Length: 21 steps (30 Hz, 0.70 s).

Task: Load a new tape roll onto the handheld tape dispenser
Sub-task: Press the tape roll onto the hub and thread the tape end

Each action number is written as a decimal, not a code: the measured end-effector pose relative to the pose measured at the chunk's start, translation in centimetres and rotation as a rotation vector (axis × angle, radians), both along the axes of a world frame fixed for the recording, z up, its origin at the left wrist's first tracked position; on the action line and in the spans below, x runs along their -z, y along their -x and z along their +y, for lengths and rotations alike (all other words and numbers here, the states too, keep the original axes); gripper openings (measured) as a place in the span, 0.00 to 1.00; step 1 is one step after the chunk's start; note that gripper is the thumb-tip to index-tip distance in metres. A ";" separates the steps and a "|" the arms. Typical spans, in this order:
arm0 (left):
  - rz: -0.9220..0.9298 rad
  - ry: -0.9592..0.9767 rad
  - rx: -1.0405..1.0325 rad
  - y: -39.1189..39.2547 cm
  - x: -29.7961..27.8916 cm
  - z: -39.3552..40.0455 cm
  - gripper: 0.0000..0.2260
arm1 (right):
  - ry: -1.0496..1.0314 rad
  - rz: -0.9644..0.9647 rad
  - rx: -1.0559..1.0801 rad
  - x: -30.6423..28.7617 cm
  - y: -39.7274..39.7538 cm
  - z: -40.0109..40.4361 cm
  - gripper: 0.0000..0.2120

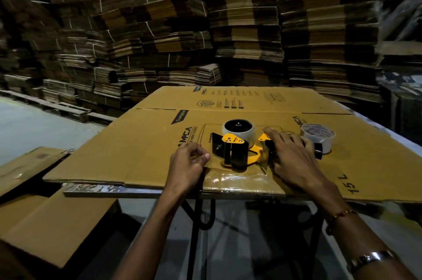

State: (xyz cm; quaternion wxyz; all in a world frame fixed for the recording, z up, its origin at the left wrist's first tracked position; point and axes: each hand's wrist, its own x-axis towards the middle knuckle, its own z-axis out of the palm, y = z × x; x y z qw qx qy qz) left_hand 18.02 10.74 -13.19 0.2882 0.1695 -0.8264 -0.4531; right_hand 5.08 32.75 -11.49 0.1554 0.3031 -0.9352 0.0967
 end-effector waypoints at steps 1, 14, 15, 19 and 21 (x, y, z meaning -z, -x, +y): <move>-0.010 -0.022 0.015 0.3 0.0 -0.2 0.00 | 0.005 -0.004 -0.004 0.0 0.0 0.0 0.40; -0.070 -0.158 0.219 2.4 -0.1 -2.0 0.05 | 0.008 -0.502 -0.303 -4.1 1.4 3.1 0.35; -0.070 -0.152 0.225 2.5 -0.1 -2.2 0.05 | 0.039 -0.536 -0.322 -4.2 1.5 3.2 0.35; -0.068 -0.132 0.254 2.6 0.2 -2.7 0.05 | 0.135 -0.551 -0.345 -4.0 1.9 3.1 0.28; -0.063 -0.140 0.260 2.6 0.2 -2.8 0.05 | 0.164 -0.564 -0.348 -4.0 2.0 3.0 0.27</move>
